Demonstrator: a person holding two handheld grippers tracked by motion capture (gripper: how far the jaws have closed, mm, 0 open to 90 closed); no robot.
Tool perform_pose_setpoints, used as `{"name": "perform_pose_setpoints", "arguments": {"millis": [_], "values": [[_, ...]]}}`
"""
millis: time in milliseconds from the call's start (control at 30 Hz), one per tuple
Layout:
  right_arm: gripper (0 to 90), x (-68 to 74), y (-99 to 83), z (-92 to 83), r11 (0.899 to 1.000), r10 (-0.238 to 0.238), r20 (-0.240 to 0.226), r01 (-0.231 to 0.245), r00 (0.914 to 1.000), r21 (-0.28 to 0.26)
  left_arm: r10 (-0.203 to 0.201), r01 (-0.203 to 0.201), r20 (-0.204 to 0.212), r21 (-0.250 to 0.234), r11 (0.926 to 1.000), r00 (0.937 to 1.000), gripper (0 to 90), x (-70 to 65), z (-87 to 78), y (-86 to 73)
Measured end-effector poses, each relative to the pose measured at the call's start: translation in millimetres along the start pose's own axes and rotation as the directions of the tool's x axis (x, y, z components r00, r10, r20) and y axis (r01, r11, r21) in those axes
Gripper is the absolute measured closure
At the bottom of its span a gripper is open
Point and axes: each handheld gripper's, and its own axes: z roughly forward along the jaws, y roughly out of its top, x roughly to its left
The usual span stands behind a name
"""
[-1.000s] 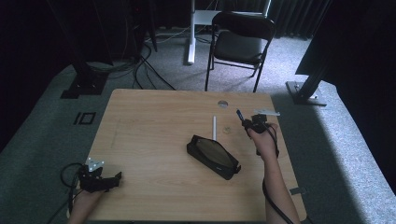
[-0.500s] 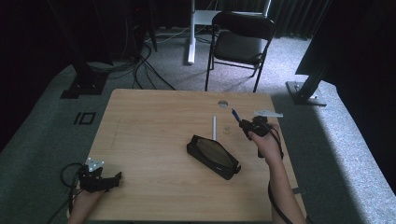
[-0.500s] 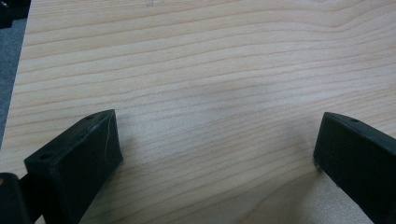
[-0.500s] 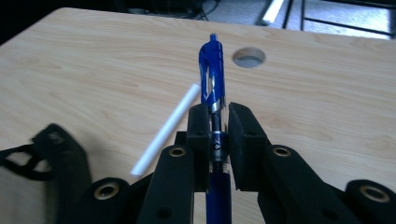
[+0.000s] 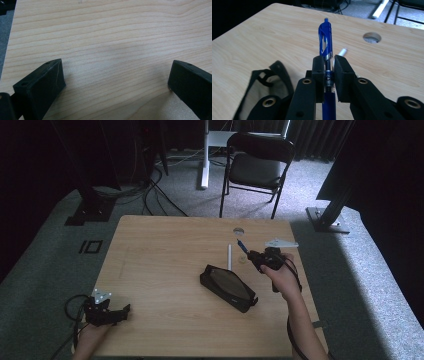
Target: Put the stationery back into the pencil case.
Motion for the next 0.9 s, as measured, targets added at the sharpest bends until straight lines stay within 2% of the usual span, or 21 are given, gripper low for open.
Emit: {"name": "perform_pose_setpoints", "arguments": {"millis": [167, 433, 700, 900], "values": [[79.5, 6.5, 0.1, -1.9, 1.0, -0.007, -0.04, 0.007, 0.9992, -0.012, 0.0, 0.0, 0.0, 0.0, 1.0, 1.0, 0.9, 0.0, 0.0, 0.0], [79.5, 18.9, -2.7, -2.6, 1.0, -0.017, -0.086, 0.017, 0.9961, 0.006, 0.0, 0.0, 0.0, 0.0, 1.0, 1.0, 0.9, 0.0, 0.0, 0.0], [79.5, 37.9, -3.1, -5.7, 0.997, -0.081, -0.129, 0.081, 0.9883, 0.0, 0.0, 0.0, 0.0, 0.0, 1.0, 1.0, 0.9, 0.0, 0.0, 0.0], [79.5, 46.7, -5.7, -6.8, 0.994, -0.102, -0.156, 0.104, 0.9824, 0.01, 0.002, -0.002, 0.0, 0.0, 1.0, 1.0, 0.9, 0.1, 0.0, 0.0]]}}
